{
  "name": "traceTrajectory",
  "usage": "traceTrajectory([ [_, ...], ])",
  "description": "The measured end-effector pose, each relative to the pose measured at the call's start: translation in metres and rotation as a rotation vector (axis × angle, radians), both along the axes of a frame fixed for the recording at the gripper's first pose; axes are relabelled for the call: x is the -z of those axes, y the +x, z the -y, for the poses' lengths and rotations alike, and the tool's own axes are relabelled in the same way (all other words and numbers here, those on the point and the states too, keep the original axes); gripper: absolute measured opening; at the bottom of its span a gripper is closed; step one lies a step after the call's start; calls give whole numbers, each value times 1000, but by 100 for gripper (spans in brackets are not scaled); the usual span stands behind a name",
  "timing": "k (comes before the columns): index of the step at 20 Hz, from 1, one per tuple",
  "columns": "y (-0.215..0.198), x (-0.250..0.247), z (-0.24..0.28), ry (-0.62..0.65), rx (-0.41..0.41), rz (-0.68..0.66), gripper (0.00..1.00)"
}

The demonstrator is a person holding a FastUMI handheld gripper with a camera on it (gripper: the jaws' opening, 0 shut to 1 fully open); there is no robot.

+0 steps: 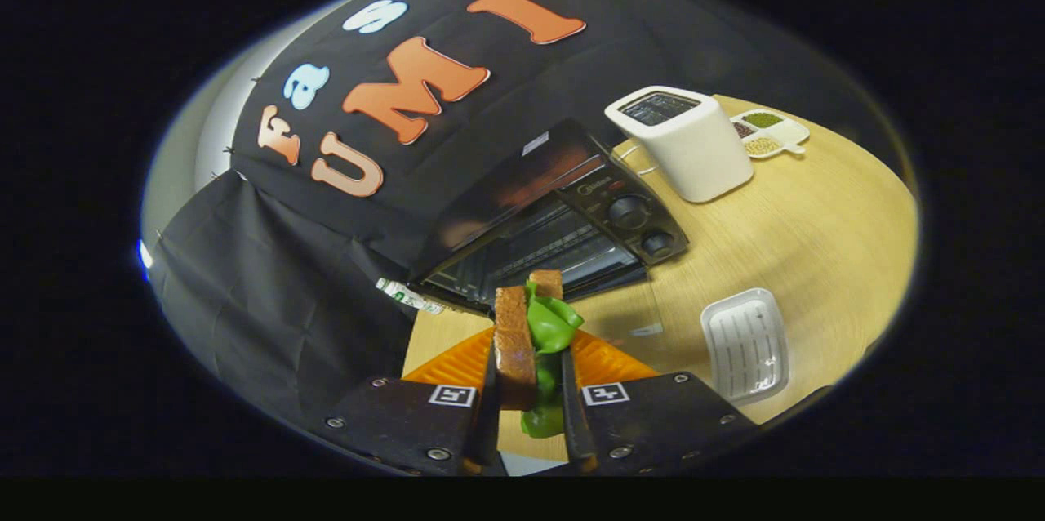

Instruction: Open the toaster oven, put the food inside, and close the toaster oven door.

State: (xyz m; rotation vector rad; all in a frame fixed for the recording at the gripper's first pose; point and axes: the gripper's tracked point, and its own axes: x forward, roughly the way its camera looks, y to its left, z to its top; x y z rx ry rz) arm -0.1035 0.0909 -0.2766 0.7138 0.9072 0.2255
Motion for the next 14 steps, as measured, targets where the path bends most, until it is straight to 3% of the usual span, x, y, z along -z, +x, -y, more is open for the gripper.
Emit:
traceTrajectory([
  [6, 14, -5, -35, 18, 43, 65, 33],
  [14, 69, 22, -55, 100, 243, 89, 33],
])
